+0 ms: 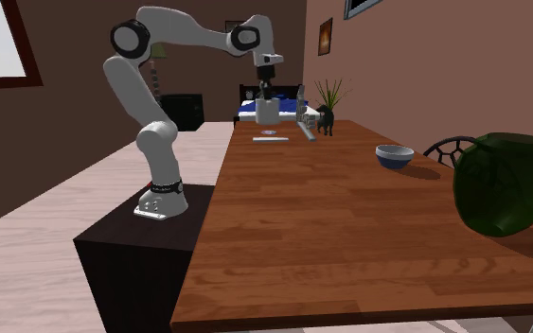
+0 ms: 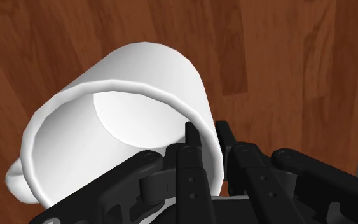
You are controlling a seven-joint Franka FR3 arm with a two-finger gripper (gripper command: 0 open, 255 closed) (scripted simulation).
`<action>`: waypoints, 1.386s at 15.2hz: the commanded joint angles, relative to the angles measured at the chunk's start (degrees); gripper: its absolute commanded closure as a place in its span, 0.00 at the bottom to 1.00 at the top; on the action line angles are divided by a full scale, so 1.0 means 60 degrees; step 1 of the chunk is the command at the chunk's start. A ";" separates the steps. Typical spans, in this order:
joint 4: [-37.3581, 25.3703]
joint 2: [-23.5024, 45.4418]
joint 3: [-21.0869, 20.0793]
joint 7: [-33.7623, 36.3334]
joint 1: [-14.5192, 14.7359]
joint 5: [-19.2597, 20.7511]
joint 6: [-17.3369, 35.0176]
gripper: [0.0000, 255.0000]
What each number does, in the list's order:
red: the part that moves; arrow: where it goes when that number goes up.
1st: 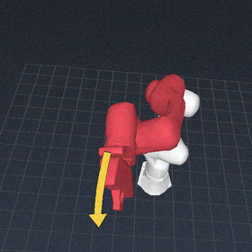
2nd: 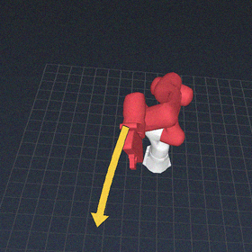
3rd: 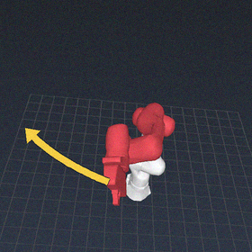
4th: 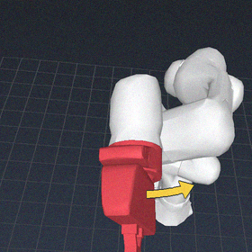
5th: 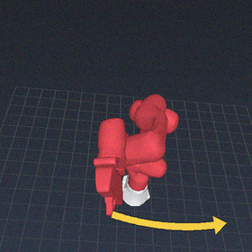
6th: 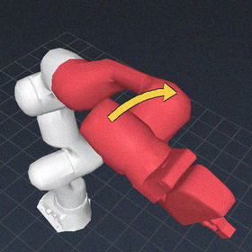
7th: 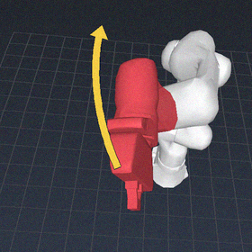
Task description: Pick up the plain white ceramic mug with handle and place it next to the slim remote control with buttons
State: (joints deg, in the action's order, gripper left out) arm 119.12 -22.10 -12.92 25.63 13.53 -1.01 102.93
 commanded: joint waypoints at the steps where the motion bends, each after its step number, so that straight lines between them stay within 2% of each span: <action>1: 0.0048 -0.0104 -0.0322 0.0465 0.0168 -0.0098 -0.0060 1.00; 12: -0.0429 0.0031 -0.2239 0.3066 0.0993 -0.0534 -0.0390 1.00; 21: 0.0754 -0.0009 -0.2345 0.3117 0.1050 -0.0600 0.0754 1.00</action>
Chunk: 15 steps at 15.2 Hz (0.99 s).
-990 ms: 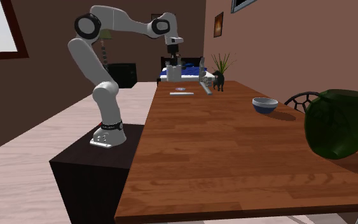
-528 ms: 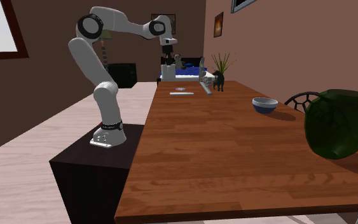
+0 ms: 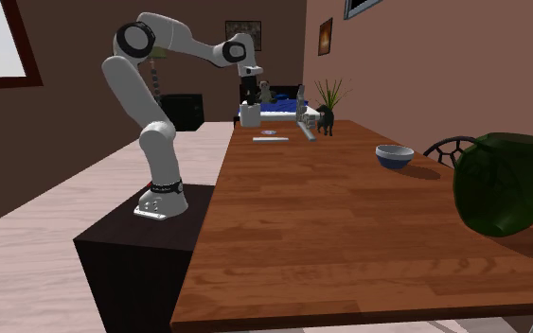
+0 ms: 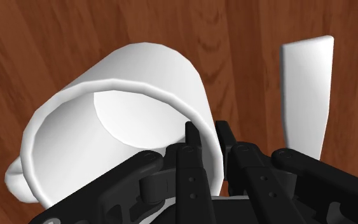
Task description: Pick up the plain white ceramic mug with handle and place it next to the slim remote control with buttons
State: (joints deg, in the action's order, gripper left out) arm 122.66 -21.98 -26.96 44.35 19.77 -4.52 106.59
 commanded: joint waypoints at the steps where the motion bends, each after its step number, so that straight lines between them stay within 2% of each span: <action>1: 0.0285 -0.0021 -0.0020 0.0006 0.0015 -0.0018 0.0273 1.00; 15: 0.1797 0.0323 -0.0290 0.0208 0.0034 0.0012 0.2107 1.00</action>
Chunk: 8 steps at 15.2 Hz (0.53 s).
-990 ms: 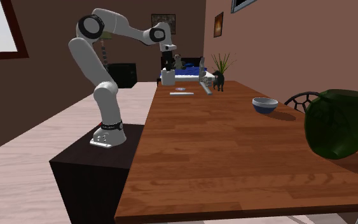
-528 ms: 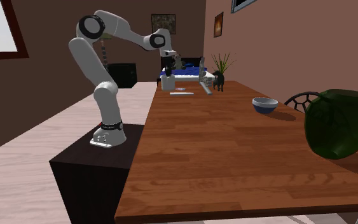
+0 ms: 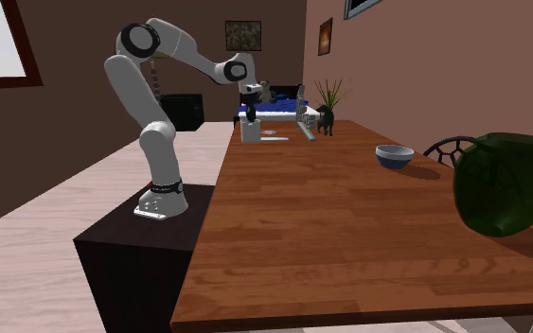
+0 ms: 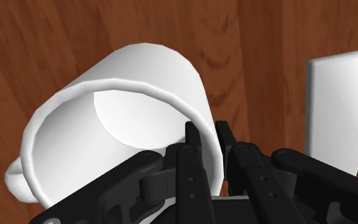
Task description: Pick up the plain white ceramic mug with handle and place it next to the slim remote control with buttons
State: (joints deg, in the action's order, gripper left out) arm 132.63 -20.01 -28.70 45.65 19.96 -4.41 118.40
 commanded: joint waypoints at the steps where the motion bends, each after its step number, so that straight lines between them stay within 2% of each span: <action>1: 0.0230 0.0037 -0.0024 0.0012 0.0000 0.0004 0.0273 1.00; 8: 0.0743 0.0341 -0.0170 0.0159 -0.0032 0.0098 0.1067 1.00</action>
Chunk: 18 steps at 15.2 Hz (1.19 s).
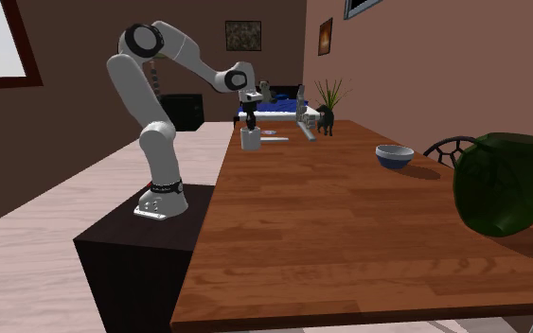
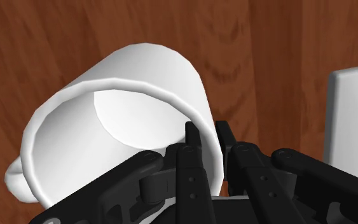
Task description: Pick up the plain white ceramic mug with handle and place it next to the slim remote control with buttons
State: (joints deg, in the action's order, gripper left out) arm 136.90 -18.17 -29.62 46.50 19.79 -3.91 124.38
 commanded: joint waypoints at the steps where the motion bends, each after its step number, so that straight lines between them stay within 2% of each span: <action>1: 0.0030 0.0035 -0.0016 0.0019 -0.0005 0.0014 0.0070 1.00; 7: 0.0030 0.0035 -0.0017 0.0019 -0.0005 0.0015 0.0070 1.00; 8: 0.0030 0.0035 -0.0016 0.0019 -0.0005 0.0014 0.0070 0.00; 13: 0.0031 0.0035 -0.0016 0.0019 -0.0005 0.0014 0.0070 0.00; 17: -0.0753 -0.0514 0.0175 -0.0147 0.0091 -0.0170 -0.1223 0.00; 18: -0.0753 -0.0514 0.0176 -0.0146 0.0092 -0.0169 -0.1223 0.00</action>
State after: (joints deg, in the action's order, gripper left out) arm 133.18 -21.13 -28.65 45.65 20.34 -4.91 118.05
